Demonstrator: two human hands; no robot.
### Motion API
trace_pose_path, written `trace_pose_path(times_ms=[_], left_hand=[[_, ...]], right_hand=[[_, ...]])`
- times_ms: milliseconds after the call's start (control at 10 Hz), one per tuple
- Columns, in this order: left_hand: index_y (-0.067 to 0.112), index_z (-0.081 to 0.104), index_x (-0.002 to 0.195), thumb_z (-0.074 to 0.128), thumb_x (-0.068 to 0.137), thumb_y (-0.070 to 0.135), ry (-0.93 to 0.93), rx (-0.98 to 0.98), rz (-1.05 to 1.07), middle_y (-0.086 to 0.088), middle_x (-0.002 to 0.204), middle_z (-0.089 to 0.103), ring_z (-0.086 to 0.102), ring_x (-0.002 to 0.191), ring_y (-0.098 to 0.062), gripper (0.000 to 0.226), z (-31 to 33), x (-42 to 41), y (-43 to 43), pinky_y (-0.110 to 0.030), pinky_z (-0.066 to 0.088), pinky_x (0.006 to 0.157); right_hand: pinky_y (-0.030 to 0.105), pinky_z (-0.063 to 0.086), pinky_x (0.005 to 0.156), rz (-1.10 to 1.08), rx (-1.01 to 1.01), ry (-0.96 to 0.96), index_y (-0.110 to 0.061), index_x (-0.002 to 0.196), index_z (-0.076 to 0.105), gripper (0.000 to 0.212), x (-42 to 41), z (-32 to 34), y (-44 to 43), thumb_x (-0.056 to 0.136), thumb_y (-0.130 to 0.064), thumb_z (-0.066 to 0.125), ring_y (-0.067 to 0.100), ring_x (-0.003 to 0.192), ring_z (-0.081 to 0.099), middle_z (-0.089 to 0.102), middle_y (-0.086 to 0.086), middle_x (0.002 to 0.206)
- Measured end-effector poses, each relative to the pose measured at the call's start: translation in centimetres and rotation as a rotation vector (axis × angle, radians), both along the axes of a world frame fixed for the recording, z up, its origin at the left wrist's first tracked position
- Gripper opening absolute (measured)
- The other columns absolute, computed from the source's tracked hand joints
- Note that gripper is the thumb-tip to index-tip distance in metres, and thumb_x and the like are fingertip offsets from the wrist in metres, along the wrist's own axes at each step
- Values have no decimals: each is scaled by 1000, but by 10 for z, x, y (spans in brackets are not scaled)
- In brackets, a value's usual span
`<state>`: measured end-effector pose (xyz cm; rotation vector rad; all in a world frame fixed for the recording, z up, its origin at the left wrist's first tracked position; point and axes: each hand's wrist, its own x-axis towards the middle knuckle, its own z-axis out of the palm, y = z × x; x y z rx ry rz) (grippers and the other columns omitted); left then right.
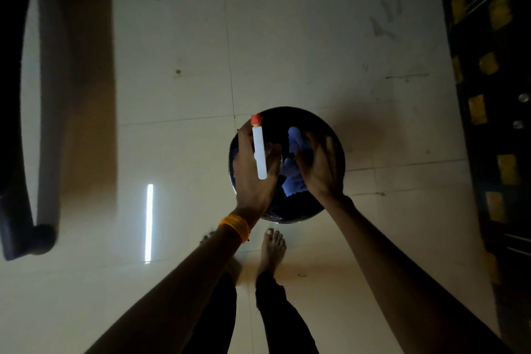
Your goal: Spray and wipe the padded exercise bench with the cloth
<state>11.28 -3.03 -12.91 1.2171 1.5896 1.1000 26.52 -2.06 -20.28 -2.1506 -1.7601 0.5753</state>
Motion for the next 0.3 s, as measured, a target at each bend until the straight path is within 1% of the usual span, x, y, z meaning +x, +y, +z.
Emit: trace_pose_path(times_ms=[100,200,300], left_hand=[[6,37,145,64,88,16,66,-23,-84,-13,109,65,68,92,-24,63,4,-5,-4,-40,59,78],[9,29,150,71,82,20,109,-60,-171,-12,126,60,63,112,-26,81,7,-14,-1,-43,57,93],[12,20,157,79,75,26,134,-96,-297,-10,148,46,49,135,-27,101,14,-31,-5,-46,48,109]], right_hand=[[39,54,87,-28,31,25,-25,132,55,43,-3,15,-4,92,-41,59,23,110,59,58,4,126],[40,54,86,-36,55,30,-22,131,56,43,-7,31,-5,91,-35,62,26,111,59,57,6,129],[41,54,87,-36,65,27,-18,134,56,45,-9,56,-4,91,-28,64,30,113,59,57,8,131]])
